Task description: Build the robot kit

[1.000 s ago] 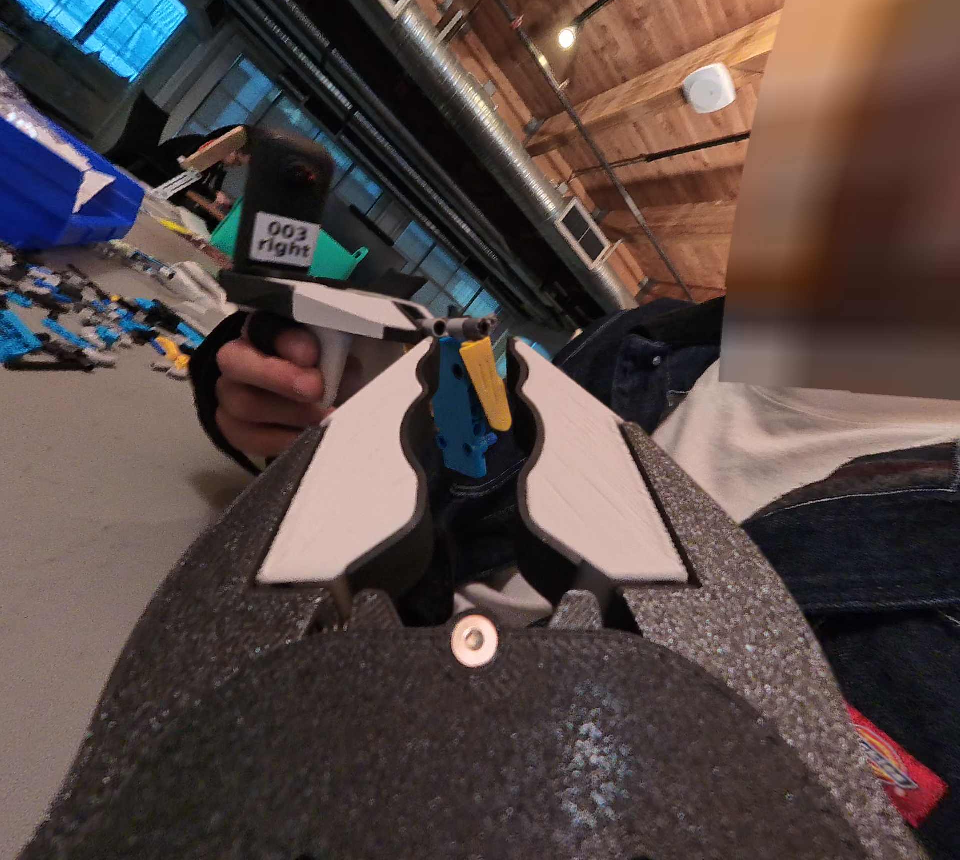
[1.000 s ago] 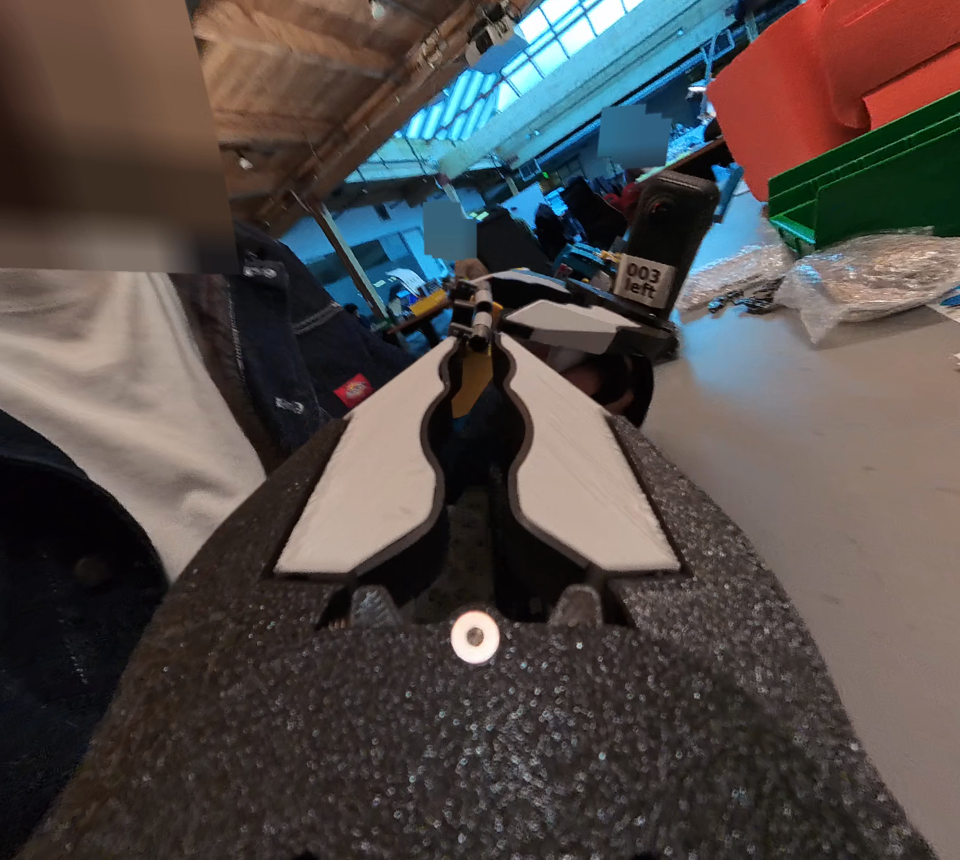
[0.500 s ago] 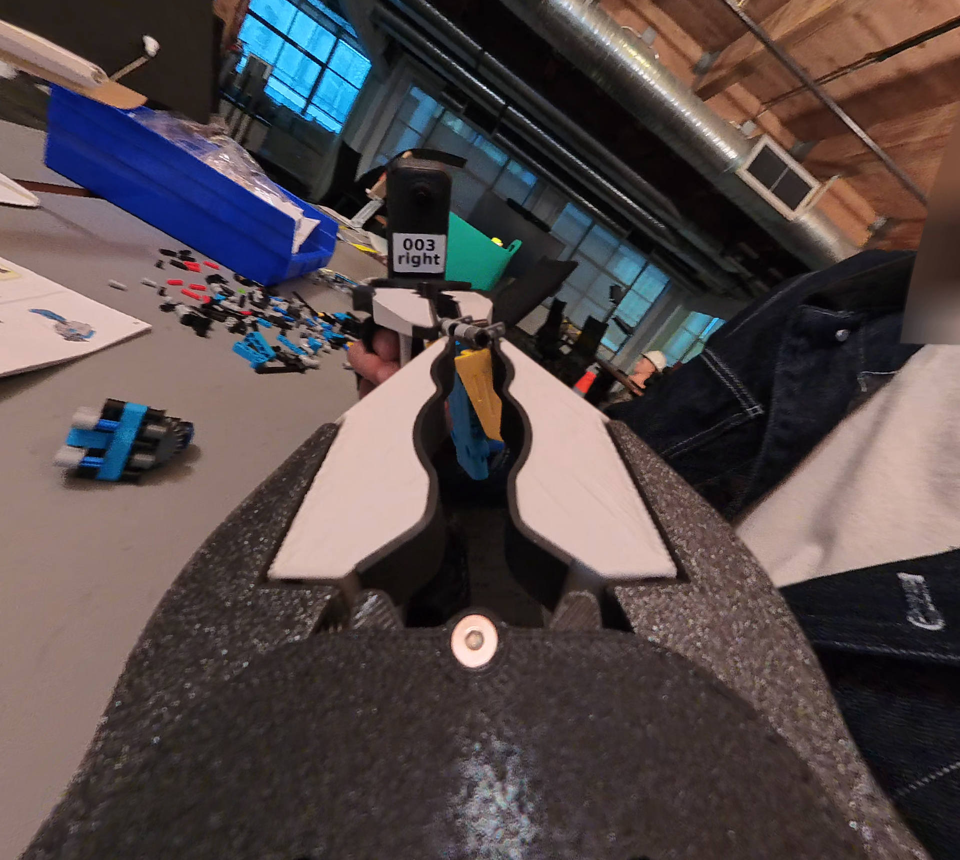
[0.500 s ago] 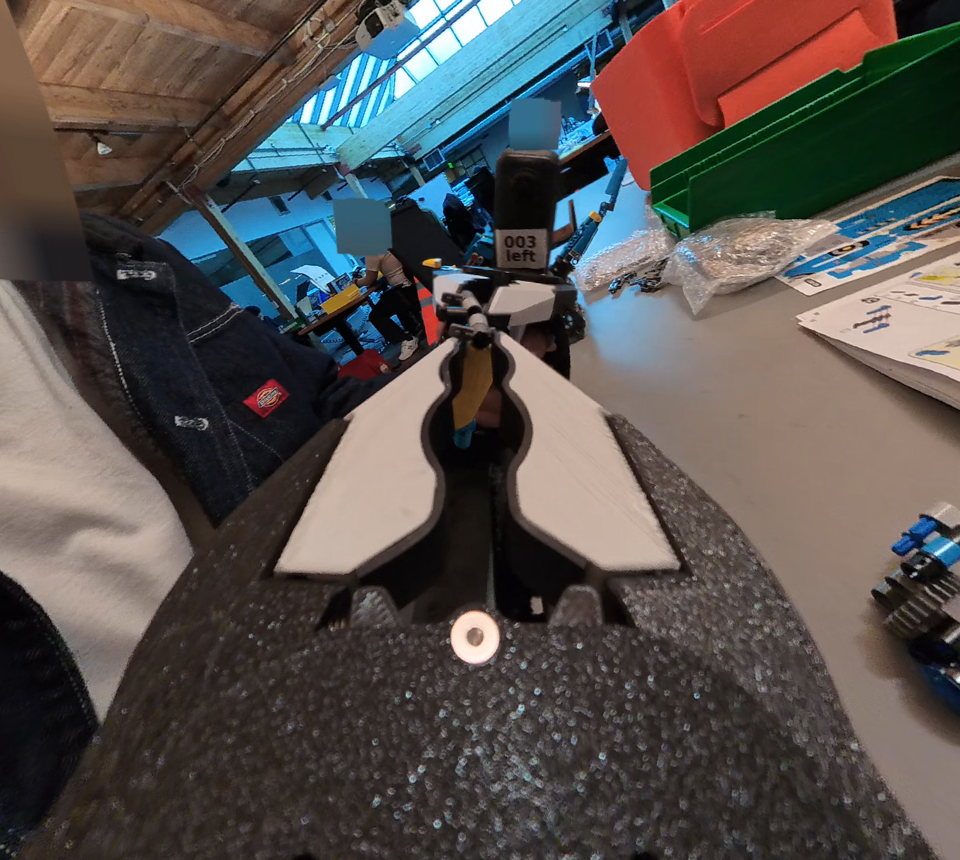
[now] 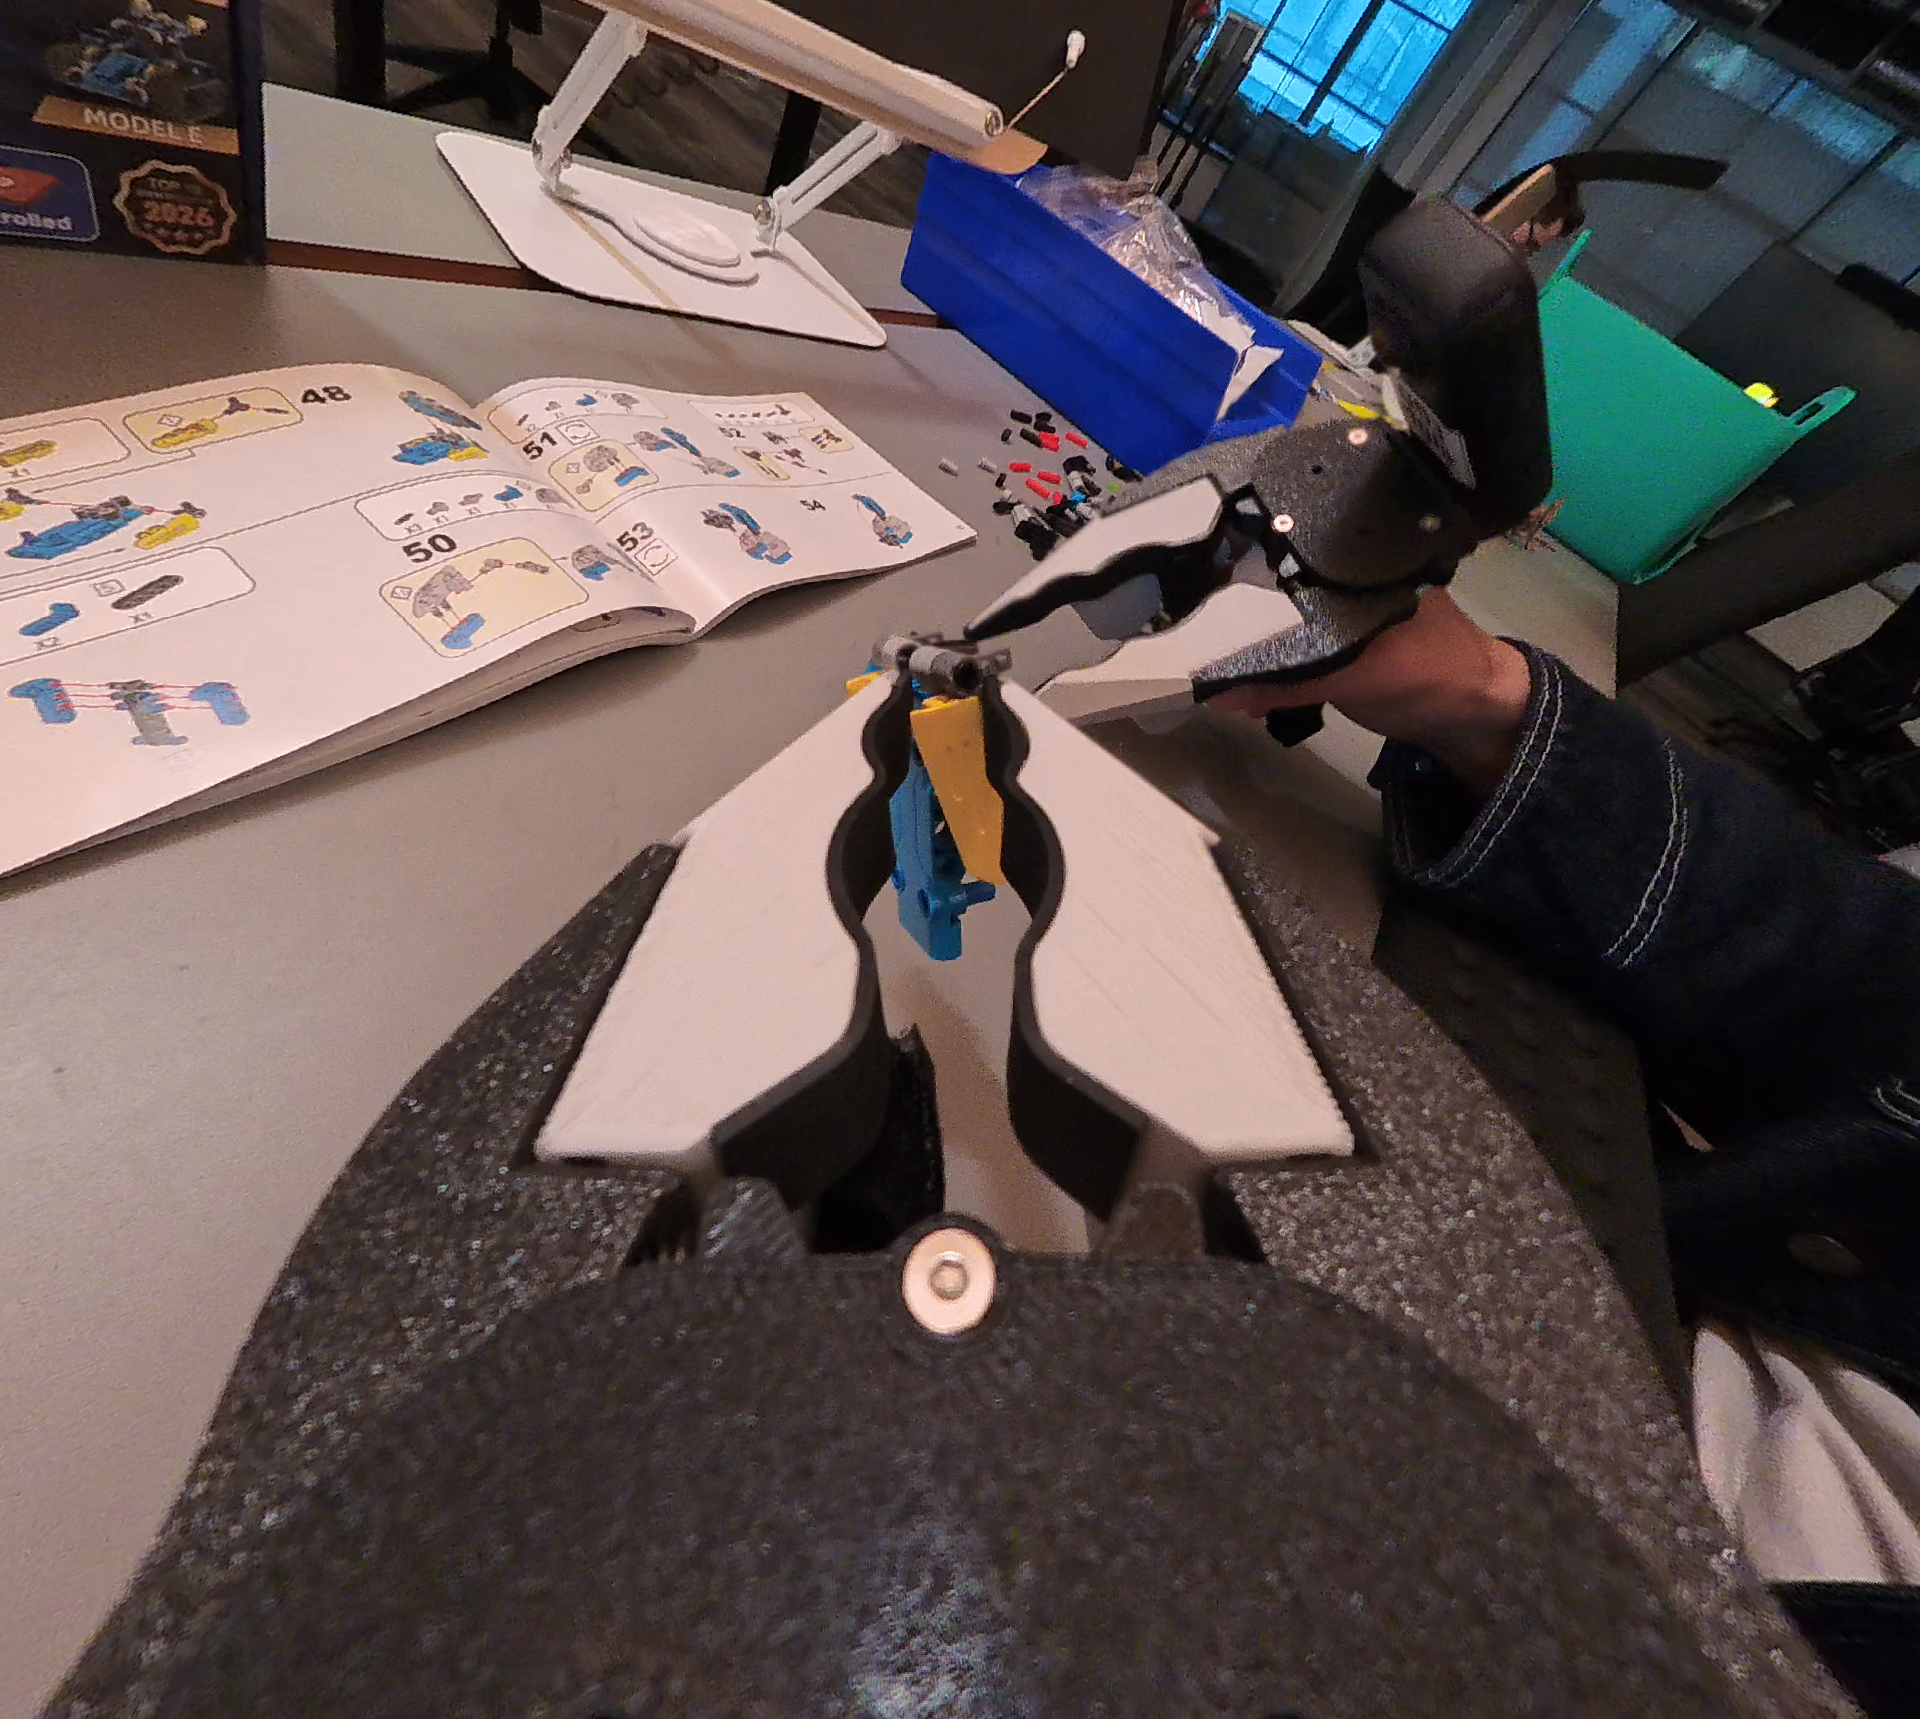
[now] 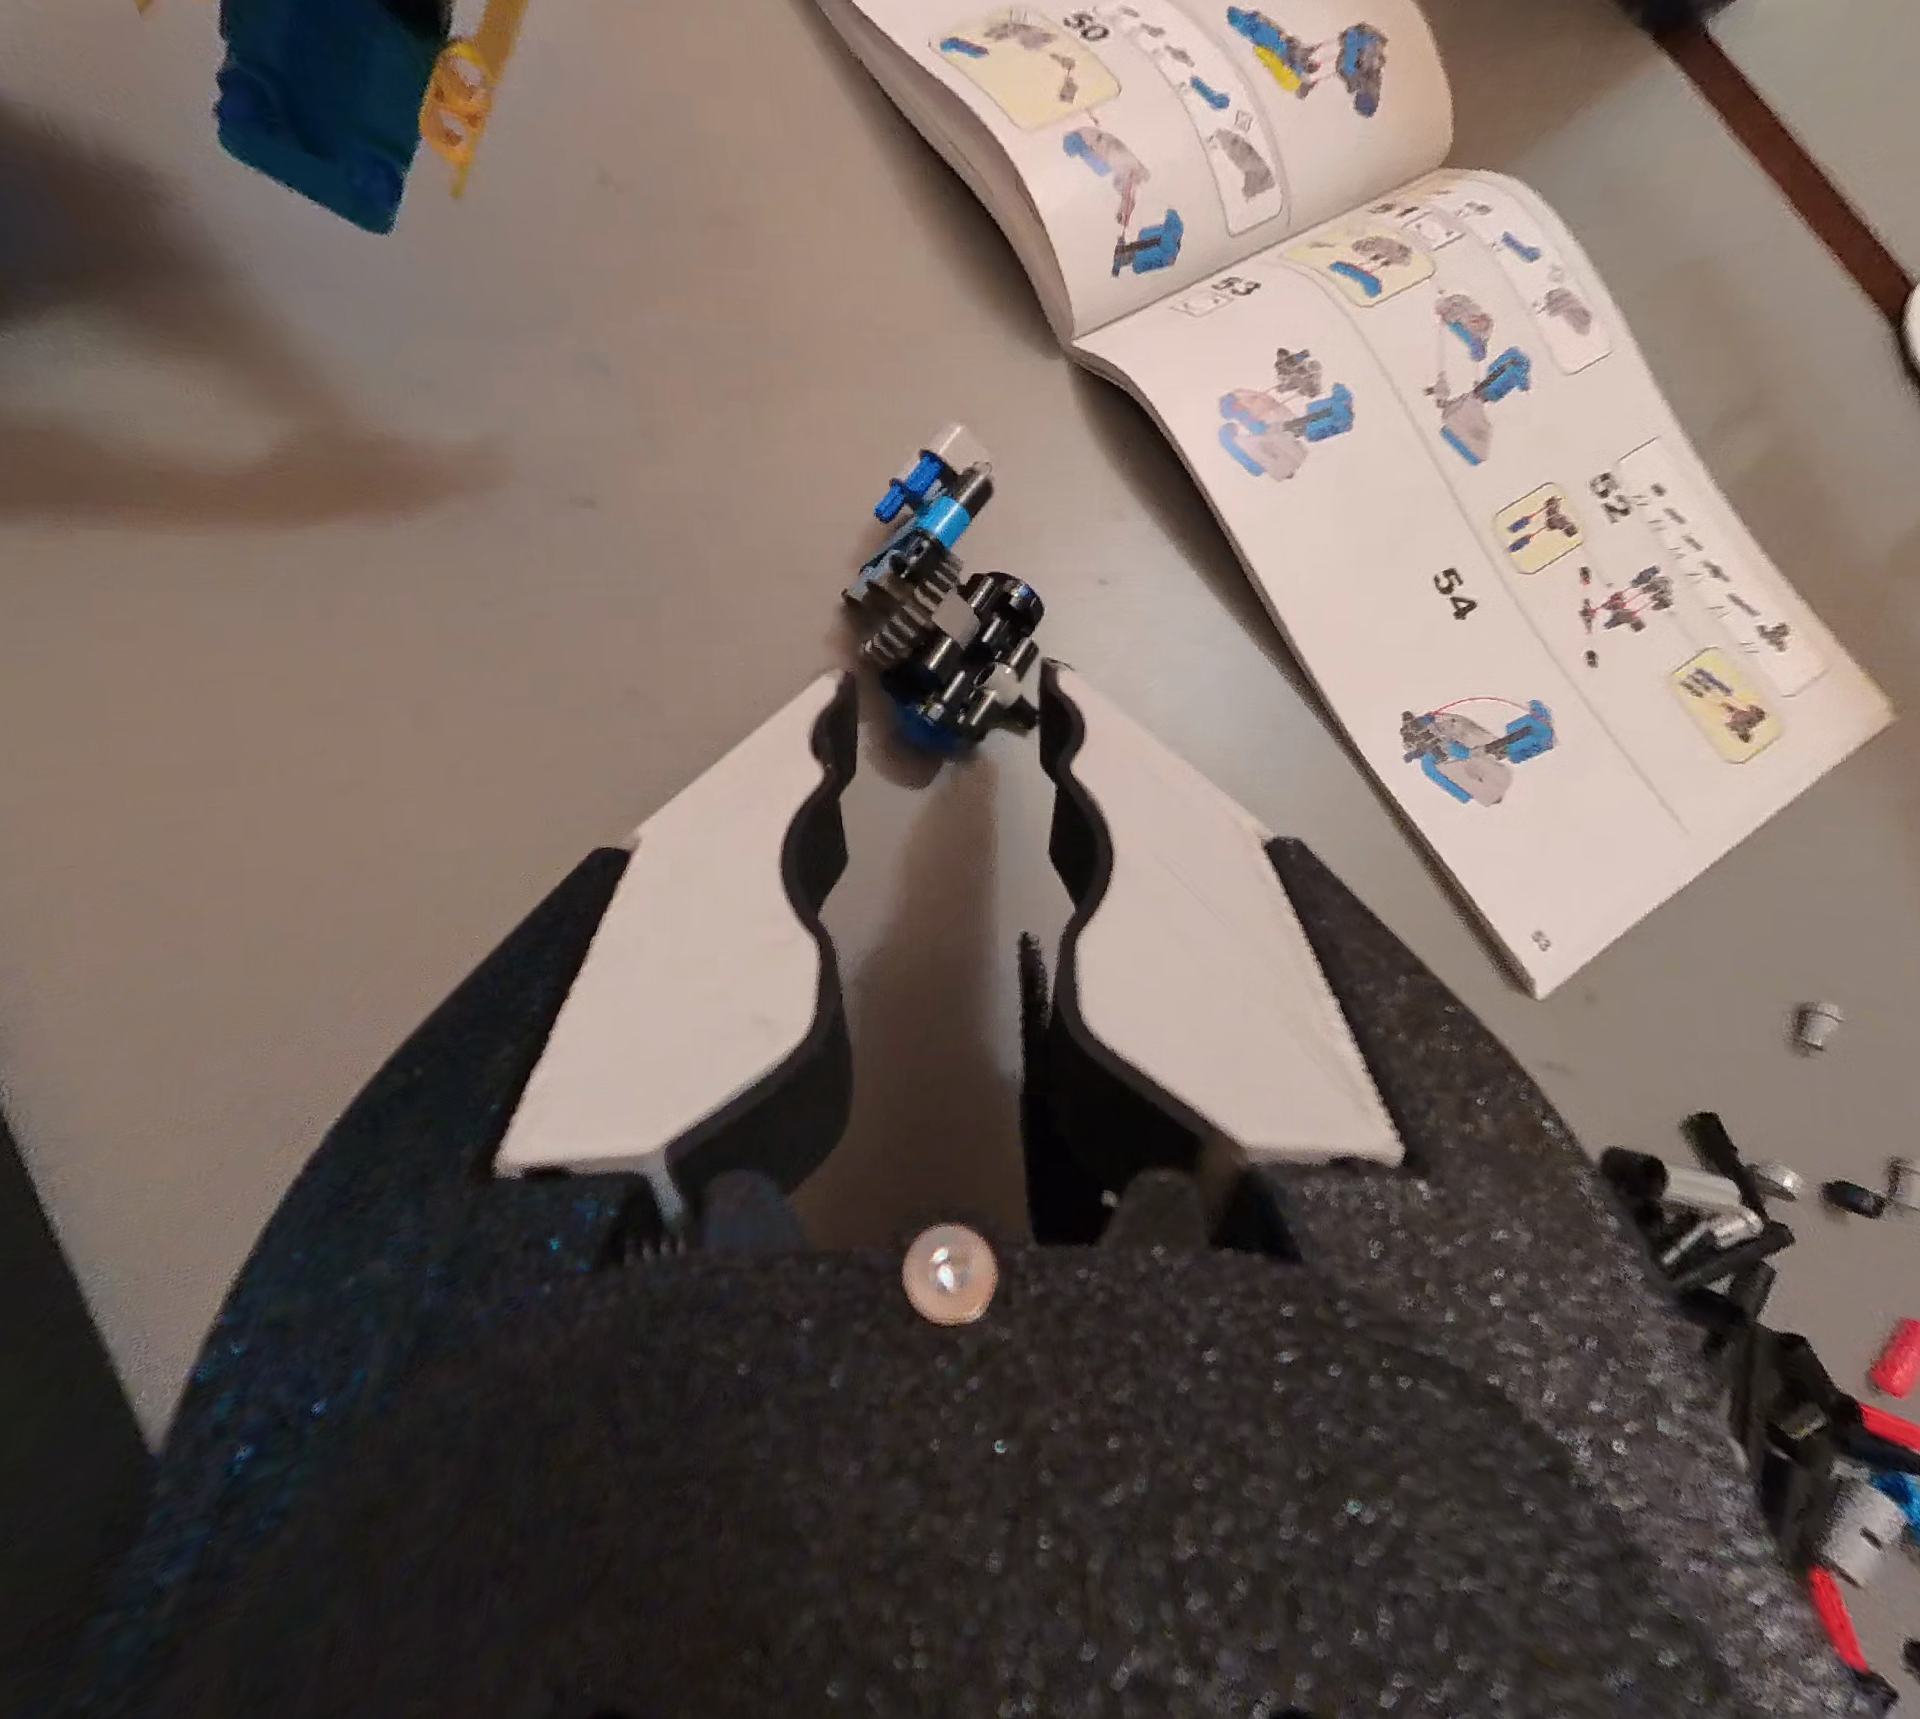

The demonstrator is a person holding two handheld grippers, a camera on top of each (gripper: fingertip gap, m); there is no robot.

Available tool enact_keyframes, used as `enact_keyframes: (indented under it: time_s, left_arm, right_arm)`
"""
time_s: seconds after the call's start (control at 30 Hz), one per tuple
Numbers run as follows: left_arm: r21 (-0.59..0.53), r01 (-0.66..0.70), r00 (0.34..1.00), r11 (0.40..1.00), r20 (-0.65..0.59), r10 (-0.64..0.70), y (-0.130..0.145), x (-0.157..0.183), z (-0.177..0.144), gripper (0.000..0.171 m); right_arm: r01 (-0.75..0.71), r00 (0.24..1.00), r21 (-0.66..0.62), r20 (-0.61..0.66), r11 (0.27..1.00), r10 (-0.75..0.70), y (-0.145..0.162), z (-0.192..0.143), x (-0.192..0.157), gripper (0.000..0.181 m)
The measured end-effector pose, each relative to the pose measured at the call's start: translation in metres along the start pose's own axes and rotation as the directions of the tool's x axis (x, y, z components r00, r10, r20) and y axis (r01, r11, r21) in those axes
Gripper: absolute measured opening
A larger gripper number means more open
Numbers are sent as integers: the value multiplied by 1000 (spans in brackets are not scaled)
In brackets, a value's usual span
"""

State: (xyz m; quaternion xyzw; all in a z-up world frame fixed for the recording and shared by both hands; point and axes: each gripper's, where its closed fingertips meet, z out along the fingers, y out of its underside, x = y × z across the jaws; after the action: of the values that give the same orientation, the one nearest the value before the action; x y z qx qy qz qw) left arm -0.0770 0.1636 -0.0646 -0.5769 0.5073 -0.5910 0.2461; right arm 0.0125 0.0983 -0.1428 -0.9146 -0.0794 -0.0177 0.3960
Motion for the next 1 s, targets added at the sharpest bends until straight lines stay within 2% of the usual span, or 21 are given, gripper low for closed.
enact_keyframes:
  time_s: [0.1,0.3,0.4,0.5,0.6,0.73,0.77,0.8,0.9,0.97,1.0]
  left_arm:
    - [-9,1,1000,1000,-11,-2,2,1,2,13]
    - [-10,21,1000,1000,-20,-21,2,1,1,13]
    - [-3,22,999,1000,-24,-22,1,1,1,13]
    - [-7,24,1000,1000,-16,-25,2,-1,1,13]
    - [-6,26,1000,1000,-13,-26,2,-1,1,13]
    - [0,26,1000,1000,-3,-26,1,-4,0,13]
    - [0,29,1000,1000,-3,-29,1,-4,0,13]
    - [-1,30,1000,1000,-3,-30,1,-4,-1,13]
    - [-5,32,999,999,-7,-32,2,-3,0,13]
    - [-2,31,999,1000,-8,-31,2,-3,0,13]
    - [0,34,999,999,-10,-34,1,-2,-1,13]
  right_arm:
    - [-36,998,31,53,999,34,-11,3,-4,39]
    - [-69,973,34,222,997,60,-15,3,-24,33]
    - [-33,978,20,209,999,28,-12,-1,-31,32]
    - [-41,987,27,156,999,37,-22,-7,-19,32]
    - [-117,981,-33,150,993,121,-32,0,-6,34]
    - [-188,951,-238,198,953,237,-26,14,-11,33]
    - [-202,955,-262,160,944,249,-26,17,-7,31]
    - [-201,962,-290,123,935,245,-25,20,-2,31]
    - [-175,962,-398,127,901,242,-16,25,-10,31]
    - [-153,964,-392,142,907,224,-19,29,-14,16]
    - [-142,964,-387,156,911,216,-20,29,-16,15]
